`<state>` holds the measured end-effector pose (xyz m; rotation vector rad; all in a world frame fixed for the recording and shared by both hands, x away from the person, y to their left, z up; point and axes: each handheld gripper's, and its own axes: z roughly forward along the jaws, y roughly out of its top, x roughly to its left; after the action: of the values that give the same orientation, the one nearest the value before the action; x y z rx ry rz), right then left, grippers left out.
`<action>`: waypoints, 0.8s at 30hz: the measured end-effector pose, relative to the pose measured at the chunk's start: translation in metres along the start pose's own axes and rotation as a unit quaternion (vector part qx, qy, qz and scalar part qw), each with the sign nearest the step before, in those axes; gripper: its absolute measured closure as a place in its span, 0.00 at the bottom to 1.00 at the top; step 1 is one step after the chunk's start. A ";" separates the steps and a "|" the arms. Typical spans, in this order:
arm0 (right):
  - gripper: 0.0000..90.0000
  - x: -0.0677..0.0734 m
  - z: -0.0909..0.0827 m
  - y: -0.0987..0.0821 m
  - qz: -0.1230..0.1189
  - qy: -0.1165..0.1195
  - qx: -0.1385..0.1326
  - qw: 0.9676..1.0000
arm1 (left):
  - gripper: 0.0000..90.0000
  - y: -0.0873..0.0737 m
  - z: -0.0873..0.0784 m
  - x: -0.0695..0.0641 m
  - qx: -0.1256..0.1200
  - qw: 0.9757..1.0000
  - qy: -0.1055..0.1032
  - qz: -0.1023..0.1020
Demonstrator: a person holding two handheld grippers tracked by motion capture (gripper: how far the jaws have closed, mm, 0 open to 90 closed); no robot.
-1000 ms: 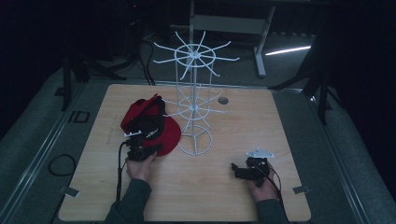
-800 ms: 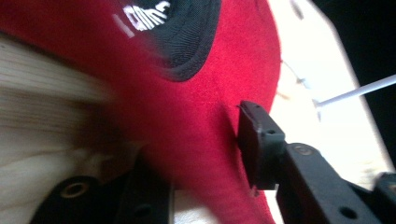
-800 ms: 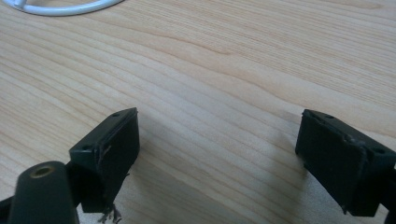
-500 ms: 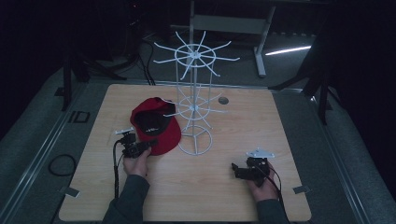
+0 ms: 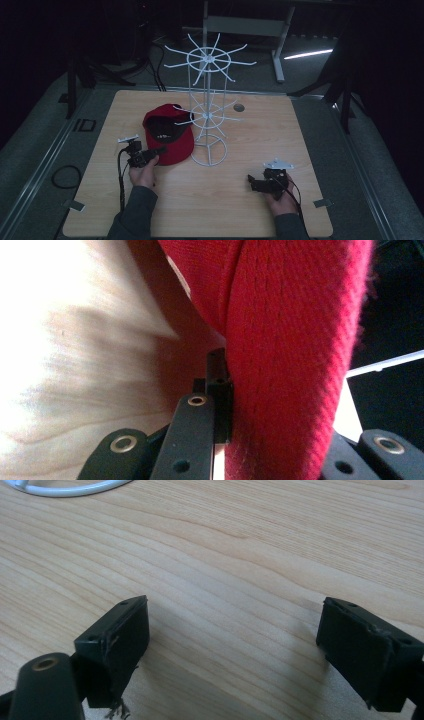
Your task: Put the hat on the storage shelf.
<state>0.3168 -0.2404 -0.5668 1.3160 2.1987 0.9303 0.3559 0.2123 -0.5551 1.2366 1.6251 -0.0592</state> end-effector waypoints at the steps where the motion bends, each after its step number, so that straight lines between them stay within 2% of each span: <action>1: 0.15 0.000 0.000 0.000 0.000 0.000 0.000 1.000 | 0.94 0.002 -0.002 -0.001 -0.003 1.000 -0.001 0.003; 3: 0.15 0.000 0.000 0.000 0.000 0.000 0.000 1.000 | 0.94 0.005 -0.005 -0.004 -0.008 1.000 0.002 0.011; 11: 0.15 0.000 0.000 0.000 0.000 0.000 0.000 1.000 | 0.94 0.017 -0.019 -0.008 -0.024 1.000 -0.011 0.015; 24: 0.15 0.000 0.000 0.000 0.000 0.000 0.000 1.000 | 0.94 0.031 -0.038 -0.014 -0.043 0.998 -0.007 0.035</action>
<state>0.3168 -0.2405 -0.5668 1.3170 2.1985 0.9307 0.3516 0.2392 -0.5117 1.2236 1.5546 0.0440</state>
